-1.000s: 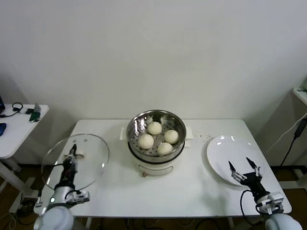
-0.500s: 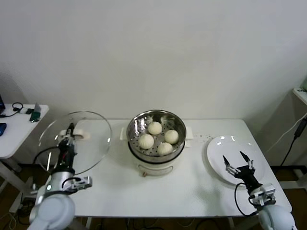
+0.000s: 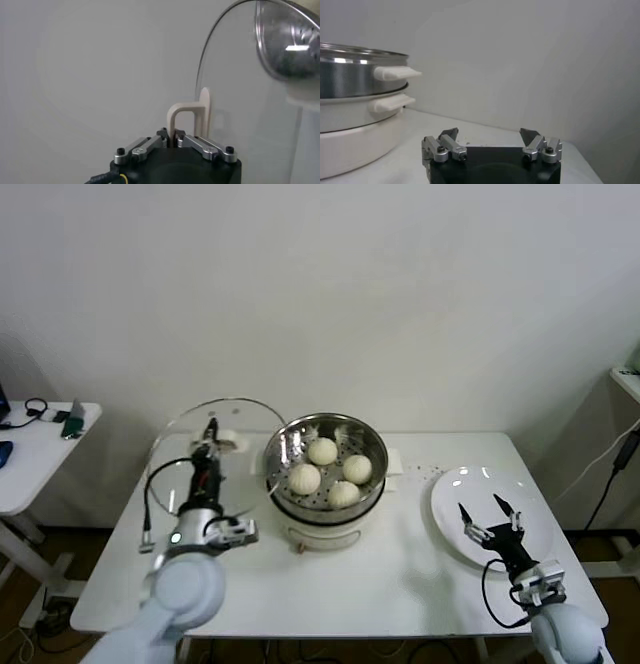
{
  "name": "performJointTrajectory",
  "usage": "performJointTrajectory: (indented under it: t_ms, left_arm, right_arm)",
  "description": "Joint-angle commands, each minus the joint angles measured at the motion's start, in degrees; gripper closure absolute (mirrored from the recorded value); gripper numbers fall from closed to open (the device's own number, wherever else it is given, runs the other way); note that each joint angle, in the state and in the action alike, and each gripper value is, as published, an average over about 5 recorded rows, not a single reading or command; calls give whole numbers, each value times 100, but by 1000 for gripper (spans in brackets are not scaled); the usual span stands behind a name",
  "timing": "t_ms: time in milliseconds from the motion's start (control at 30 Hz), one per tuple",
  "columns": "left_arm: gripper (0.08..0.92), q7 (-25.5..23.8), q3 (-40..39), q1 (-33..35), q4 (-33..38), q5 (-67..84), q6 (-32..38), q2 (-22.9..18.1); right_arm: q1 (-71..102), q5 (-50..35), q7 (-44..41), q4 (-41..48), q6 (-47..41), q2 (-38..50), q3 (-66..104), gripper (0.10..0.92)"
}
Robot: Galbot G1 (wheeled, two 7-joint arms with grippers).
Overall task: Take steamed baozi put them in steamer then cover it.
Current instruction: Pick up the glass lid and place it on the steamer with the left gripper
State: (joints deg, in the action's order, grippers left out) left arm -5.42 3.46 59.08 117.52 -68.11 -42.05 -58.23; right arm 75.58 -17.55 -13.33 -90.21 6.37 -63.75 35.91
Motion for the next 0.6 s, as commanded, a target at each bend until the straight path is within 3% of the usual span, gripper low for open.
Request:
performJointTrajectory:
  t_ms: [33,167,600]
  left_arm:
    - [850,-703,-1439,-1364,-1021,-843,-295,-1410]
    - [850,-790,-1499,-1425,-1389,-1041,-295,-1876]
    - [850,-849,-1422,-1461,-2247,-1404,-295,-2769]
  right_arm:
    - [-34,66,2,20,0,-17,0,203]
    - [0,79,0,27,12,-6,54,203]
    - [52,154,-8,77,64,-54,139,203]
